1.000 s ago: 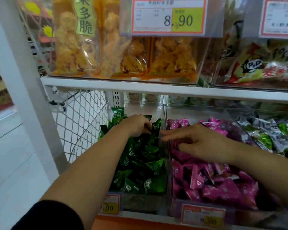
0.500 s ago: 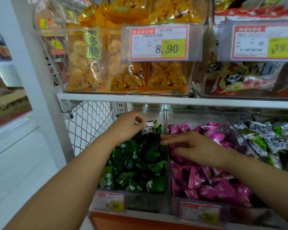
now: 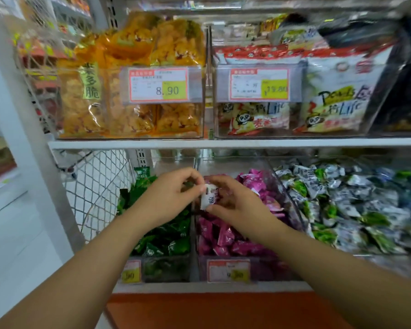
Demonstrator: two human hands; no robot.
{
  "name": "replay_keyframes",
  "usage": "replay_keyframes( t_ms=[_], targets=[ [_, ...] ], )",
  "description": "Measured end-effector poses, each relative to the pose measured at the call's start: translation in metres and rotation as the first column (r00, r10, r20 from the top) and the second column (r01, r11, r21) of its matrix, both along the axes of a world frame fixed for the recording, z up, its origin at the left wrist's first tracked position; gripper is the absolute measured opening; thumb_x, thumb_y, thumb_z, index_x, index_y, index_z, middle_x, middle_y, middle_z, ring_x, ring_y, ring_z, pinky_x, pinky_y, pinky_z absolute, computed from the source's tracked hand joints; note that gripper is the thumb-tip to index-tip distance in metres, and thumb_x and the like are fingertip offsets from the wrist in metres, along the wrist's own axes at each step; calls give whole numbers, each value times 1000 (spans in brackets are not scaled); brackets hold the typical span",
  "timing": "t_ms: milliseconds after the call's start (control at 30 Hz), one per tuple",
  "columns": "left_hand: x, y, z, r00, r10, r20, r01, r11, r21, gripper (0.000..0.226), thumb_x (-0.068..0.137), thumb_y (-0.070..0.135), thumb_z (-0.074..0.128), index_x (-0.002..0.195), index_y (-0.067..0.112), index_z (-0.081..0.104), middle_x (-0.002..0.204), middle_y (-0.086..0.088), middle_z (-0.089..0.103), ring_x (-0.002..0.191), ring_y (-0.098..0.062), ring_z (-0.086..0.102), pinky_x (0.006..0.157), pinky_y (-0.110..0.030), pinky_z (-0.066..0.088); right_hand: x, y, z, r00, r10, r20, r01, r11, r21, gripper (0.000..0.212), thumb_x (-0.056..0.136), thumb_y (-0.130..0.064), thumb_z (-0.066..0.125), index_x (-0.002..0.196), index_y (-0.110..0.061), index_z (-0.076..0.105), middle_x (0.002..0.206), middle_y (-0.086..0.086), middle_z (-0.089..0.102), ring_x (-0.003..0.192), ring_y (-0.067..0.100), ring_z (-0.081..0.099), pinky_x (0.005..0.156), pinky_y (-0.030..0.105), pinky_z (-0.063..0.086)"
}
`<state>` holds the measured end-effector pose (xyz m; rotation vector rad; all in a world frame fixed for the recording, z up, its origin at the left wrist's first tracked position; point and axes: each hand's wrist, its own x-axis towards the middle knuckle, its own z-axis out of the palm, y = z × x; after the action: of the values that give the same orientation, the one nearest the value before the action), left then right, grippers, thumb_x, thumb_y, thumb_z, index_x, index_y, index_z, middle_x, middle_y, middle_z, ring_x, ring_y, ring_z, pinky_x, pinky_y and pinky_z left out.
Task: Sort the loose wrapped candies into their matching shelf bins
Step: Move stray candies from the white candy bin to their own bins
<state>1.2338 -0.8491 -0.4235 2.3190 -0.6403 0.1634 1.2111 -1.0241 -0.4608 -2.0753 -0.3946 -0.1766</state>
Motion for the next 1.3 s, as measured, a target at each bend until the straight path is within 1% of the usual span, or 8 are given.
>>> replay_keyframes(
  t_ms=[100, 300, 433, 600, 733, 1033, 1167, 1300],
  targets=[
    [-6, -20, 6, 999, -39, 10, 39, 999, 1, 9, 92, 34, 56, 84, 32, 58, 88, 16, 62, 82, 0, 57, 76, -23, 47, -6, -14, 5, 997, -56, 55, 59, 997, -42, 43, 85, -25, 70, 124, -33, 52, 115, 3, 63, 85, 16, 65, 78, 33, 55],
    [-6, -46, -1, 996, -76, -39, 74, 996, -56, 9, 93, 26, 56, 92, 34, 60, 97, 20, 63, 90, 8, 57, 75, -11, 43, -19, -82, 7, 940, -308, 148, 326, 938, -119, 38, 87, -16, 67, 123, -22, 56, 72, -16, 48, 53, -5, 52, 48, 8, 37],
    [-1, -45, -16, 1000, -22, -19, 23, 999, 25, 14, 94, 24, 55, 92, 38, 58, 95, 25, 57, 86, 11, 51, 66, -6, 35, -17, -148, 0, 789, -555, 263, 611, 755, -240, 37, 90, -16, 61, 127, -19, 56, 91, 0, 54, 60, 9, 53, 49, 17, 39],
    [8, -44, -30, 998, 20, -64, -13, 995, 100, 13, 94, 25, 55, 95, 37, 59, 106, 21, 55, 94, 4, 50, 76, -17, 37, -15, -201, -13, 645, -669, 369, 751, 466, -468, 39, 93, -16, 55, 132, -12, 54, 134, 20, 48, 109, 41, 50, 87, 42, 45],
    [12, -46, -36, 997, 23, -80, -13, 992, 129, 12, 94, 25, 56, 95, 37, 59, 108, 17, 56, 97, -1, 51, 77, -19, 38, -6, -203, -20, 713, -558, 424, 699, 521, -490, 35, 92, -9, 56, 127, -8, 58, 120, 19, 51, 88, 40, 58, 77, 42, 50],
    [13, -37, -39, 998, 6, -57, 0, 995, 97, 13, 92, 24, 58, 95, 37, 60, 114, 13, 57, 110, -5, 50, 92, -24, 41, 10, -202, 5, 803, -528, 276, 532, 426, -732, 31, 100, -27, 44, 127, -30, 59, 118, 6, 67, 113, 30, 55, 99, 43, 36],
    [11, -10, -31, 995, 97, -8, -97, 994, 41, 13, 93, 23, 57, 102, 32, 61, 111, 18, 55, 105, -2, 49, 82, -18, 36, -8, -161, 12, 818, -425, 387, 571, 524, -632, 32, 94, -22, 52, 124, -30, 60, 128, -3, 61, 121, 28, 47, 101, 44, 34],
    [10, 19, -27, 976, 16, -215, 3, 996, 91, 18, 92, 21, 59, 104, 34, 59, 108, 20, 59, 100, 8, 53, 87, -15, 45, -18, -87, 19, 960, -87, 267, 230, 790, -569, 31, 92, -22, 59, 123, -26, 63, 123, -5, 63, 105, 16, 58, 103, 34, 41]
  ],
)
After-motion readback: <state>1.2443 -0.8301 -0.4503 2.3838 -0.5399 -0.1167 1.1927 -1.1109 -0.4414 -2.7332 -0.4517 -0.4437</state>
